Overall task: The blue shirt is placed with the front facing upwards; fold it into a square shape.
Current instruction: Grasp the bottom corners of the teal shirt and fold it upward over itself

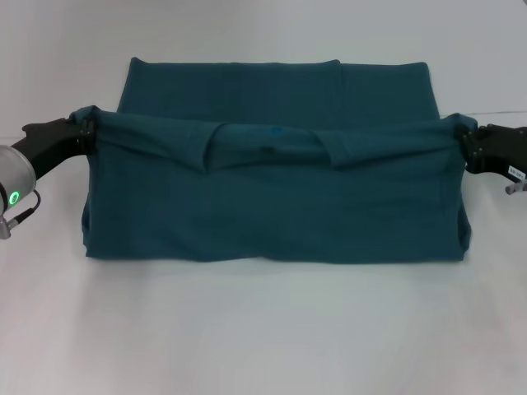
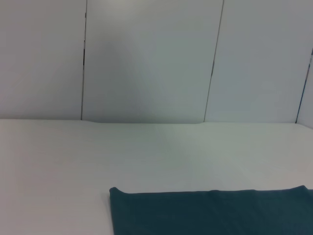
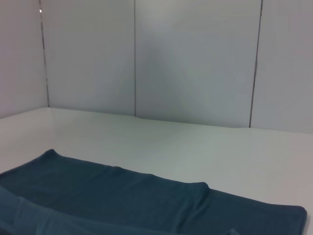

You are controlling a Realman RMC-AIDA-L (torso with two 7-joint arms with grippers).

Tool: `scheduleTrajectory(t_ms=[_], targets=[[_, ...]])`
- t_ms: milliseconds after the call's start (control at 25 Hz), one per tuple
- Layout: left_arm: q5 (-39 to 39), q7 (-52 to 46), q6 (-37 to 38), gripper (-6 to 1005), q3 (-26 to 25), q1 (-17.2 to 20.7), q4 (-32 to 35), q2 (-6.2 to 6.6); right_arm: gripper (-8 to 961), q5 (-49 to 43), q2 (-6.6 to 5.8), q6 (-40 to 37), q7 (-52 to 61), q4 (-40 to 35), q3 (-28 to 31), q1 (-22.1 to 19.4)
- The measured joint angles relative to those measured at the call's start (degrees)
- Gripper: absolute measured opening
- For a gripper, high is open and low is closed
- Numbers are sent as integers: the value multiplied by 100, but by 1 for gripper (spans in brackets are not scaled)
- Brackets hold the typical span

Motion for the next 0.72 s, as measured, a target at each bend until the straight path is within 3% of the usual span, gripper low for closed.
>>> scheduleTrajectory(t_ms=[720], targets=[[-48,5,-415,51,8,-176,-105,-41,49,87,-16,601,-234,184,-2,288]])
